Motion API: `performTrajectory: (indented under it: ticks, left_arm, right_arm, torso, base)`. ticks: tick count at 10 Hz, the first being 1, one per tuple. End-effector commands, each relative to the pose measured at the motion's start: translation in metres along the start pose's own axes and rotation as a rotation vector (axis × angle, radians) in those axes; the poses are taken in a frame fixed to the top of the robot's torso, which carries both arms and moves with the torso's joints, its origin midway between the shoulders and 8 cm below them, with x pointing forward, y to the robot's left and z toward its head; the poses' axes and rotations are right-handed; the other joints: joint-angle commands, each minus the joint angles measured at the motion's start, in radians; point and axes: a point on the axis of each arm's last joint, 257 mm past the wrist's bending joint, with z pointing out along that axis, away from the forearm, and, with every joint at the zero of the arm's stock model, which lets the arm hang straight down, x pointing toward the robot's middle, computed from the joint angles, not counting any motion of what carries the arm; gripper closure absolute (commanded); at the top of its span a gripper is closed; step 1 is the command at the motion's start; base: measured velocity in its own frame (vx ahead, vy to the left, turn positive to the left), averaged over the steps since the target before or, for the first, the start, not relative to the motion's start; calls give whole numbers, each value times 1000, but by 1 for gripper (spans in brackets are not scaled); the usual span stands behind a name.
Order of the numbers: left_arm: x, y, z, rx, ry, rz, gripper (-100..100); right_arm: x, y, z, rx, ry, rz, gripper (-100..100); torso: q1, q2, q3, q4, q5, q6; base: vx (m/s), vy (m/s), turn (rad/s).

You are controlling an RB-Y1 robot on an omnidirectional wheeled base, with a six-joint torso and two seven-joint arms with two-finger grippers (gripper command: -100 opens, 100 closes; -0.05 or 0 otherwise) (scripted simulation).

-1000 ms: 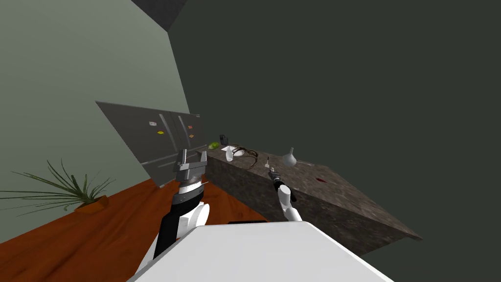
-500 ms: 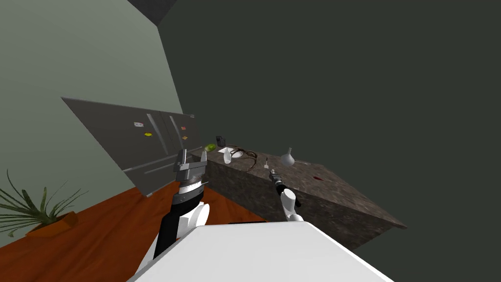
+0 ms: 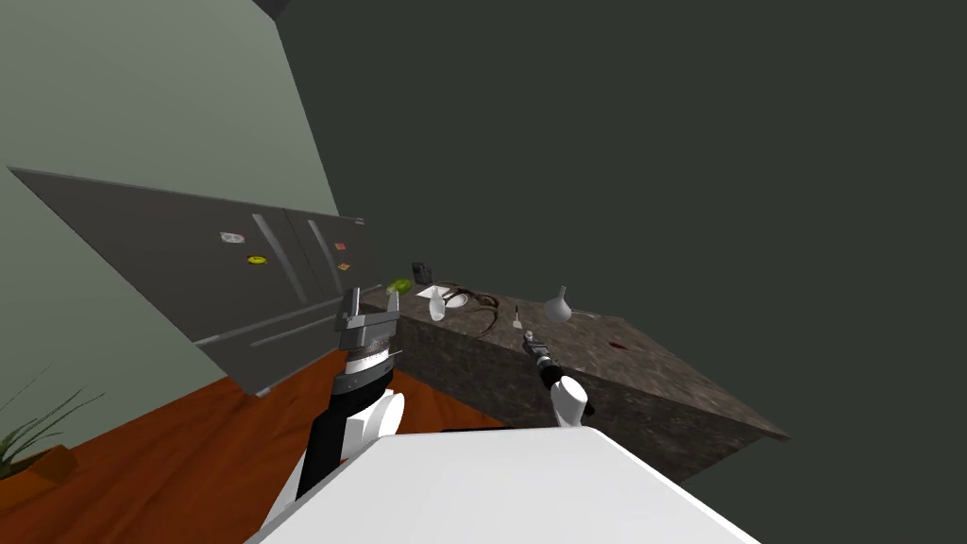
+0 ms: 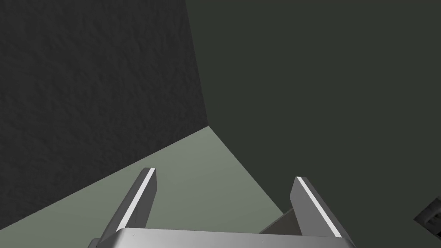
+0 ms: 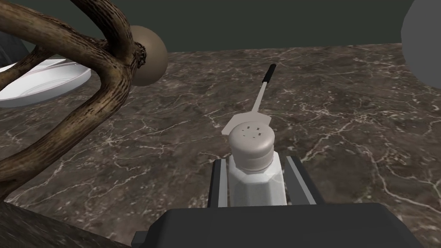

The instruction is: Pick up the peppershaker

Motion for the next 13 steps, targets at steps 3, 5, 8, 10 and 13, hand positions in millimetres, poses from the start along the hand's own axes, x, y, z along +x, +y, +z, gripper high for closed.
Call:
performTrajectory:
  ticks: [3,5,8,10,13]
  left_arm:
    - [0,0,0,0,0,0,0]
    - [0,0,0,0,0,0,0]
    - [0,0,0,0,0,0,0]
    - [0,0,0,0,0,0,0]
    - [0,0,0,0,0,0,0]
  right_arm:
    - [8,-4,-26,57,34,-26,100]
    - [15,-1,-43,74,59,-44,100]
    - [28,-3,-66,114,105,-73,100]
    - [35,-10,-83,148,132,-101,100]
    - [35,-16,-82,159,134,-100,0]
  torso:
    - [5,-4,-2,-1,2,1]
    - [0,0,0,0,0,0]
    - [5,-2,-1,0,1,-1]
    - [8,-4,-2,0,2,0]
    - [-1,0,0,1,1,0]
  base:
    - [91,83,-165]
    - [35,48,-135]
    - [83,101,-143]
    - [90,97,-114]
    - [5,5,7]
